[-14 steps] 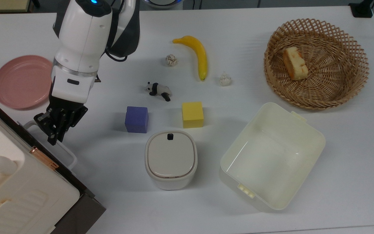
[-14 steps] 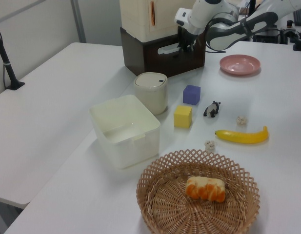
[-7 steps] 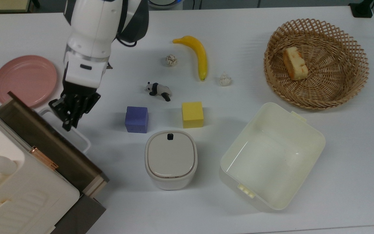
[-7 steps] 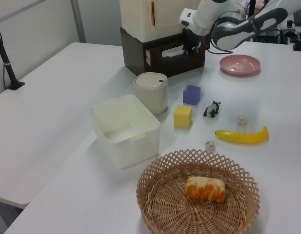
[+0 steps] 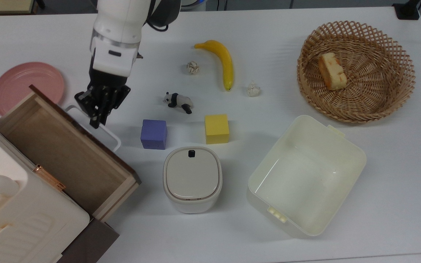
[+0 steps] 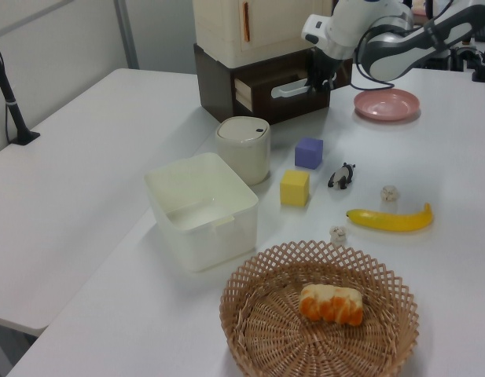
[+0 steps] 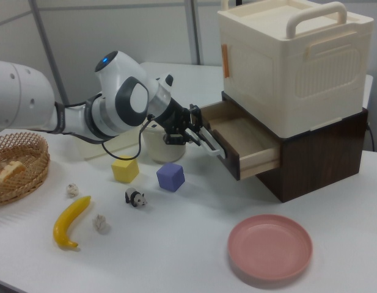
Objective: Open the drawer
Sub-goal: 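Pull the drawer handle outward to slide the drawer open, then open the gripper, release the handle and lift away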
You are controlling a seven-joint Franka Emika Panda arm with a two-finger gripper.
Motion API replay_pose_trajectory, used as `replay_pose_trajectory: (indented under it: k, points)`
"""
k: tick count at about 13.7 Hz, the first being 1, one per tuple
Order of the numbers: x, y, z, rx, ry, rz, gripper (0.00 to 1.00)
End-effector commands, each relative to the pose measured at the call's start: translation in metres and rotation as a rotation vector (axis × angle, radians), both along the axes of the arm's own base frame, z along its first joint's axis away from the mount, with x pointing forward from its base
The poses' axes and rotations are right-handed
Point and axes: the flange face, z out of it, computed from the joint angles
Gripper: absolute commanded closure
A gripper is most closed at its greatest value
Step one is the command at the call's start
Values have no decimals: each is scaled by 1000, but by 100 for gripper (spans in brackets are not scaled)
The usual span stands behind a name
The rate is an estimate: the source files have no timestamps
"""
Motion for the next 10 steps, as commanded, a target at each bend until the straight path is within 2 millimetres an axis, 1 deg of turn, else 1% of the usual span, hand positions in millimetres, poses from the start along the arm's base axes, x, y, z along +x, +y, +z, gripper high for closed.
replay_pose_trajectory:
  k: [1, 2, 3, 4, 5, 6, 7, 8, 9, 10]
  points:
    - [-23, 9, 12, 14, 8, -35, 92]
    - [-23, 9, 12, 15, 8, -37, 84]
    - [-23, 8, 12, 16, 9, -40, 67]
    - [-24, 8, 12, 22, 7, -46, 45]
    - [-25, 7, 13, 27, 9, -57, 15]
    - [-26, 6, 16, 37, 5, -85, 7]
    - [-27, 7, 17, 48, 3, -110, 7]
    - [-29, 10, 22, 61, -2, -145, 7]
    - [-31, 10, 27, 71, -3, -180, 5]
    - [-33, 11, 32, 88, 0, -224, 0]
